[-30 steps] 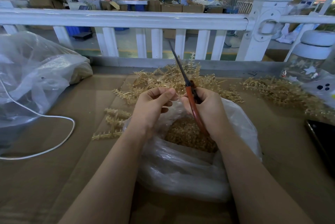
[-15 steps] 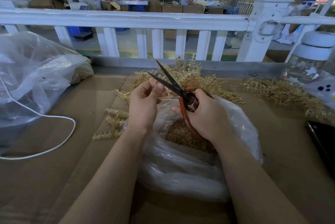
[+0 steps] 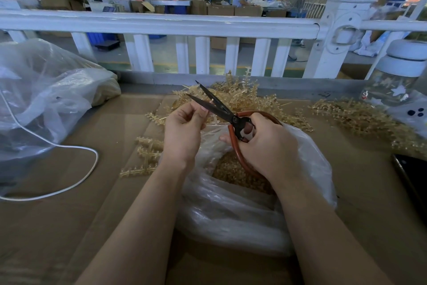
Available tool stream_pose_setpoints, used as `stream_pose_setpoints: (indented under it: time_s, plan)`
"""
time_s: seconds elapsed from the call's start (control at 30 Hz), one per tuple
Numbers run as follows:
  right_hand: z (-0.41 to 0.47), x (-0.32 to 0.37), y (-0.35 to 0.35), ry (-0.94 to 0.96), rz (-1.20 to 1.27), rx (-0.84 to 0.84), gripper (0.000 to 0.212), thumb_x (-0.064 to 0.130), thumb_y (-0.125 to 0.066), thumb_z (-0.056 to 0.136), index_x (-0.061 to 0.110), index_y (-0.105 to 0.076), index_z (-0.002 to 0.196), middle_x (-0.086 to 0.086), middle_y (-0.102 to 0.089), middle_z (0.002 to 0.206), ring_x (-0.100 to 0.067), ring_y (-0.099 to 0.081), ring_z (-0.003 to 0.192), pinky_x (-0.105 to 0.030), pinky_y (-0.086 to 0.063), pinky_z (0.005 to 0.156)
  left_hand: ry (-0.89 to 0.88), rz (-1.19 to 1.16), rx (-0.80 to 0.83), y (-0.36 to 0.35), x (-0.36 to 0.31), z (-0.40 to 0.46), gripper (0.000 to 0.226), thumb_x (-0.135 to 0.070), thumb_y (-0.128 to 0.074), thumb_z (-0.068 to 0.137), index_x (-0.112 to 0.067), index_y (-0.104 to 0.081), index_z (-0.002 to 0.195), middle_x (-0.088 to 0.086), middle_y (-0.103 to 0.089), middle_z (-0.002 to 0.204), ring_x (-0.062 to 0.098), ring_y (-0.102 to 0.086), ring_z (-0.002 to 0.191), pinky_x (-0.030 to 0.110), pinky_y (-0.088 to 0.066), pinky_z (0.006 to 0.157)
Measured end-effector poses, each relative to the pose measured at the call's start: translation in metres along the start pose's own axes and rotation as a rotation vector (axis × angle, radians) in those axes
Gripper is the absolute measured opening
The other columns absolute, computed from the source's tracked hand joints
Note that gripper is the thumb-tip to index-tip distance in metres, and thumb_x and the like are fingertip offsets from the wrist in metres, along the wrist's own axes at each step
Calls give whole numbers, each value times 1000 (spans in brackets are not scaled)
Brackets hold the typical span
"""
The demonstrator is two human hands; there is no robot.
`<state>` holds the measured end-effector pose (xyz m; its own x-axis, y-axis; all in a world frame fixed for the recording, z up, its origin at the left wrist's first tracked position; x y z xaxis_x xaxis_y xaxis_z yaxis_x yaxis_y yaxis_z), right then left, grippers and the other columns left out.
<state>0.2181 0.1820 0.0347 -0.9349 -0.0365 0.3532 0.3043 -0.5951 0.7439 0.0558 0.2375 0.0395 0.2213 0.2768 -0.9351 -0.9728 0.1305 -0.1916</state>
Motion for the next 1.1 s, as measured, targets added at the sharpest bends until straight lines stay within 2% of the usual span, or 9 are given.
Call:
stream_pose_setpoints:
  time_s: [0.17,0.3,0.43,0.6,0.73,0.93,1.1]
  plan:
    - [-1,1,1,21,13,-41,58,82,-55,77,25,-65,85,15,-64,72,-5,-58,65,-23,-49,56,-2,-3,17,0,0,0,26,-13,-55,99,-20,-69,78,-11,-56,65,10,-42,69,20,-40,64]
    - [-1,1,1,10,37,-33,65,88,-48,72,25,-62,80,15,-62,68,-6,-57,62,-24,-47,55,-5,-20,28,1,0,1,24,-14,-56,99,-18,-69,79,-11,-55,65,9,-42,68,20,-40,65]
    - [0,0,-2,-4,71,-14,65,89,-49,70,25,-59,76,14,-60,65,-4,-55,61,-20,-43,53,-10,-22,41,1,0,1,25,-15,-56,99,-20,-67,77,-14,-55,64,7,-43,67,20,-40,66]
    - [-1,0,-2,5,101,-15,66,90,-46,69,25,-58,75,14,-62,66,-4,-57,61,-20,-46,53,-9,-47,51,0,0,1,33,-14,-55,99,-24,-67,70,-11,-52,64,8,-41,66,20,-40,66]
    - [0,0,-2,11,90,-20,70,91,-43,69,24,-62,77,13,-63,67,-5,-58,60,-20,-48,53,-9,-58,57,0,1,1,29,-13,-55,99,-20,-65,73,-5,-49,66,9,-40,66,21,-38,65]
    - [2,-2,-3,-11,96,-15,61,87,-51,70,27,-59,75,16,-59,65,1,-53,58,-13,-38,51,7,-64,45,1,3,3,26,-14,-56,99,-15,-64,74,-4,-51,66,10,-40,66,22,-39,67]
    - [2,-2,-3,-15,111,-5,65,88,-51,68,23,-58,72,16,-56,63,0,-52,57,-18,-42,51,6,-81,45,0,2,2,28,-13,-56,99,-18,-67,74,1,-49,68,12,-39,67,23,-38,67]
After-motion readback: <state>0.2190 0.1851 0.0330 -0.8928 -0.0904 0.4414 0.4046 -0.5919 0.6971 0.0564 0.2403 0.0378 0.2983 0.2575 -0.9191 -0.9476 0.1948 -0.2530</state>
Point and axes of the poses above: each hand's wrist, its own z-axis towards the middle knuckle, its own y-axis out of the back of the hand, x = y × z, the point moved 5 cm from there along z, towards the middle knuckle
